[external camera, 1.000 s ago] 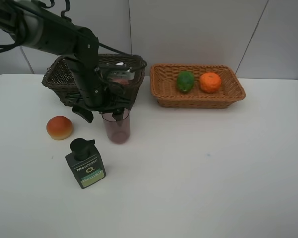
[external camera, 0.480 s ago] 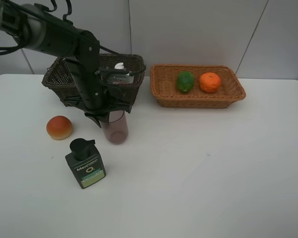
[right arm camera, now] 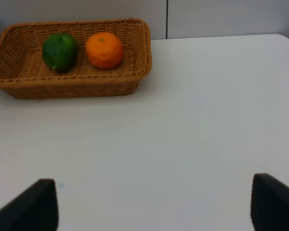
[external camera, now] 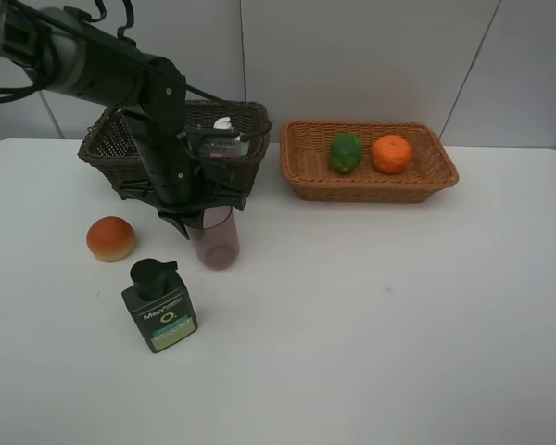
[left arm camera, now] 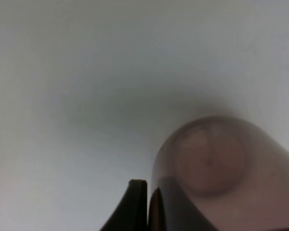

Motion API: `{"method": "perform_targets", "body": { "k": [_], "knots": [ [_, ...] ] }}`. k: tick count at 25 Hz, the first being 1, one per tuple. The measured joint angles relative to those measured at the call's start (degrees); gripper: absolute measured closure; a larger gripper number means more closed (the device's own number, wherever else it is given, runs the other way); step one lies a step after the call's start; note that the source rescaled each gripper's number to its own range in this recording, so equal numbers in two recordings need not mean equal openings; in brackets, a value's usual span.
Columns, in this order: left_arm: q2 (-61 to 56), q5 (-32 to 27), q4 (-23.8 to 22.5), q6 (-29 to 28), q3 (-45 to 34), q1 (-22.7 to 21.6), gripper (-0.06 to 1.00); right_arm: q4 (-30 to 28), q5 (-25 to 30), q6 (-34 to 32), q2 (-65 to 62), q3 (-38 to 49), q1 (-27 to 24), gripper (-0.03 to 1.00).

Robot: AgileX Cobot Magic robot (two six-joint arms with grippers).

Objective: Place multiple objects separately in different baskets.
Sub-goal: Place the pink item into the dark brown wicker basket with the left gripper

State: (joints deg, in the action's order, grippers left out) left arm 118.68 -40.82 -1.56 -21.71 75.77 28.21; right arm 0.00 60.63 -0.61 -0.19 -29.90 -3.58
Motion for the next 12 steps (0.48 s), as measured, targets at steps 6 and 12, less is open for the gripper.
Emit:
{"method": "perform_targets", "body": {
  "k": [6,12],
  "knots": [
    [0.0,-0.44,0.11,-0.87,0.24,0.0,0.94,0.0,0.0,0.0,0.0,0.0,0.0,0.25],
    [-1.47,-6.21,0.36,-1.03,4.85,0.0,0.94,0.0,0.0,0.0,0.0,0.0,0.0,0.25]
  ]
}}
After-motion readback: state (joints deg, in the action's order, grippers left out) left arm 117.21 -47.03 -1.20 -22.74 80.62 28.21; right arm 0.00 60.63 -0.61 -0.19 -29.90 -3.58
